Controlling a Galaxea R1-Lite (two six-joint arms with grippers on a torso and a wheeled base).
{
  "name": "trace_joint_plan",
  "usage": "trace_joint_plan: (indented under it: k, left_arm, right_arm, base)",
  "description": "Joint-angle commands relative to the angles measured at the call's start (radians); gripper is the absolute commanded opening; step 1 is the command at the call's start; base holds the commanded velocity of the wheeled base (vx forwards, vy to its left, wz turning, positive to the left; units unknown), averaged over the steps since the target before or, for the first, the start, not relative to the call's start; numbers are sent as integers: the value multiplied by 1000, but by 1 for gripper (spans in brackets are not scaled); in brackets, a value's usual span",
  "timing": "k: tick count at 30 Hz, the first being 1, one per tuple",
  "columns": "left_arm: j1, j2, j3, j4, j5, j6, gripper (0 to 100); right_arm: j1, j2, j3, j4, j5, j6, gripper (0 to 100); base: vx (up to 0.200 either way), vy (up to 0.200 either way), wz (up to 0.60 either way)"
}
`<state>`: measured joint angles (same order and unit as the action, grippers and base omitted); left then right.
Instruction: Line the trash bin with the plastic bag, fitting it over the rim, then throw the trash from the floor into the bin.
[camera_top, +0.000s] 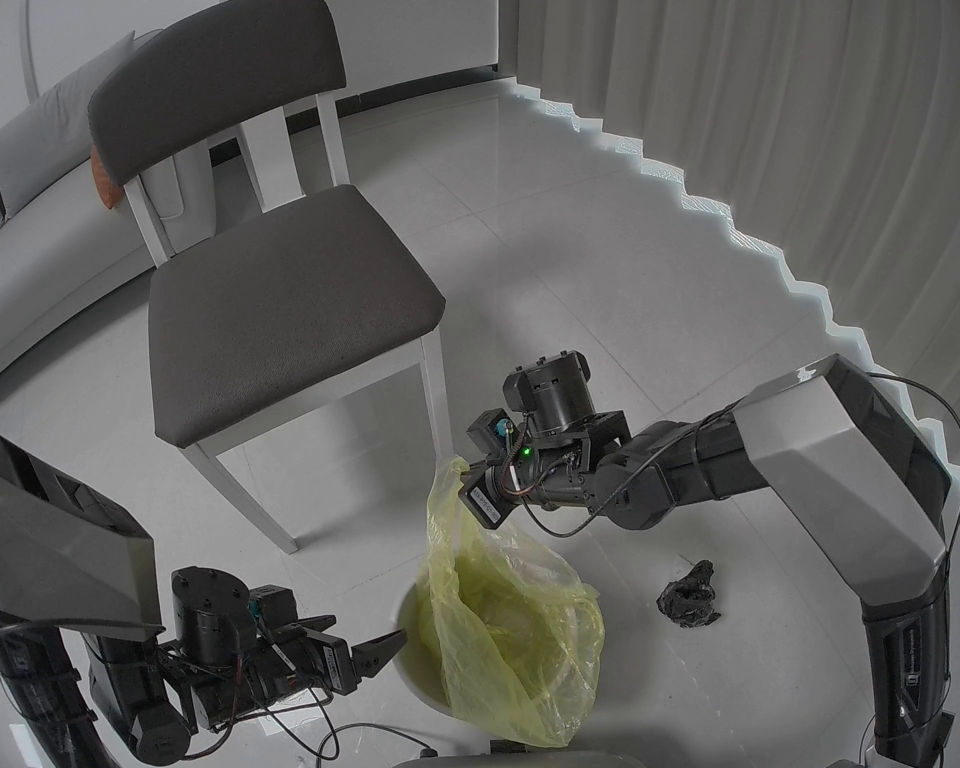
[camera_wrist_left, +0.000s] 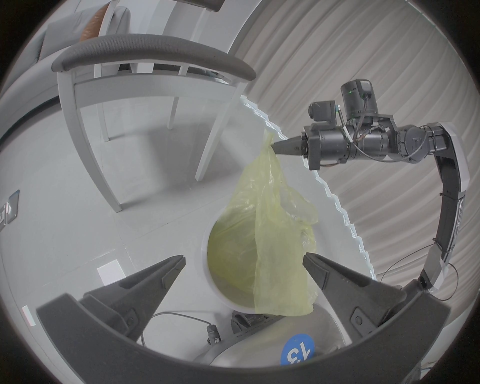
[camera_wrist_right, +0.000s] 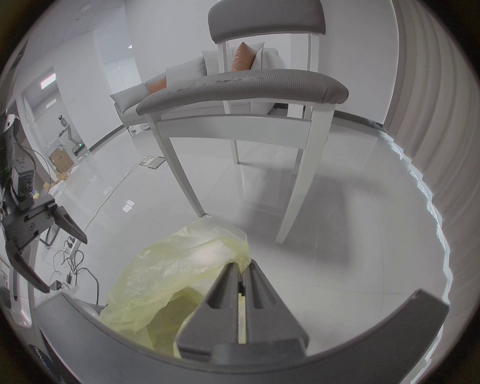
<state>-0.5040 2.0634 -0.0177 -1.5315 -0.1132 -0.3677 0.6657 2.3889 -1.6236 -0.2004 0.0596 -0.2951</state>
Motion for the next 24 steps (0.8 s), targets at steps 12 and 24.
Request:
trace_joint_plan:
  k: [12,24]
  left_arm:
    - [-1,-71,18,60,0,-20,100]
    - [-7,-69,18,24,0,-17,100]
  right_arm:
    - [2,22,-51,9,-7,-49,0]
    - [-5,-30,-61,-33,-29,-44,100]
  base:
    - [0,0,0]
    - [0,0,0]
